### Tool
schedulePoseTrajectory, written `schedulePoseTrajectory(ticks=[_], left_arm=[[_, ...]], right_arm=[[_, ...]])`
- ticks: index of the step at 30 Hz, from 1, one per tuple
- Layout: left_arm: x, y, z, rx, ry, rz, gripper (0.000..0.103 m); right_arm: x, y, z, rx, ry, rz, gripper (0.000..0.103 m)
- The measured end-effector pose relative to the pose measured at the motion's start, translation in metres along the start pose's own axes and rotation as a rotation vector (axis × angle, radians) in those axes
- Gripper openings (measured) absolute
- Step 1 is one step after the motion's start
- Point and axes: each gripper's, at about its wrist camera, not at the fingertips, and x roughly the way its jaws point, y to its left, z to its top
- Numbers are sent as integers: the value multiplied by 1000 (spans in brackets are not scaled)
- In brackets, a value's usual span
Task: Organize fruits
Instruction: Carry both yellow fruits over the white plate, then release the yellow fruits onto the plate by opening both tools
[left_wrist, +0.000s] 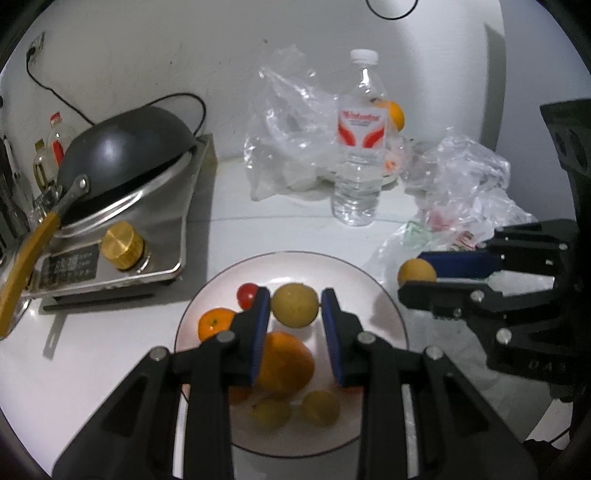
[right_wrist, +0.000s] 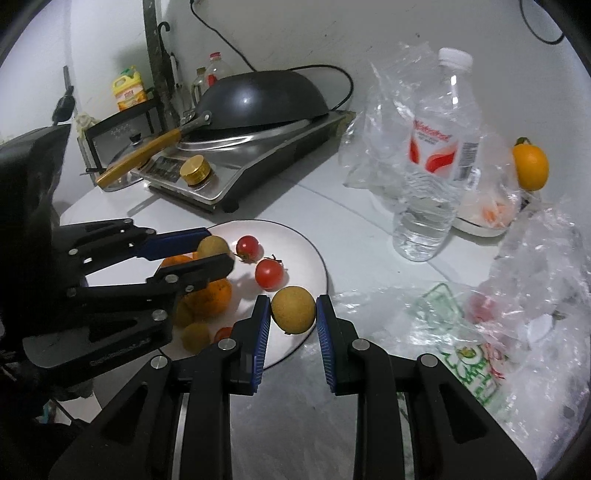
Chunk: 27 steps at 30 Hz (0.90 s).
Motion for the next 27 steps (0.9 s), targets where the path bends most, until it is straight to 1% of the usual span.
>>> schedulePoseTrajectory(ticks=[4,11,15,20,27], left_arm=[[16,13,0,-55,33,-28,29],[36,17,1,-44,86,-14,29],[43,18,0,-58,113,-16,29],[48,17,-5,-53,126,-19,30],[41,15,-3,-39,116,-14,30]], right_arm=[[15,4,1,-8,19,27,27],[40,3,4,-11,63,50,27],[50,3,5,-26,86,53,27],[59,4,5,-23,99,52,27],[56,5,6,-14,94,39,27]])
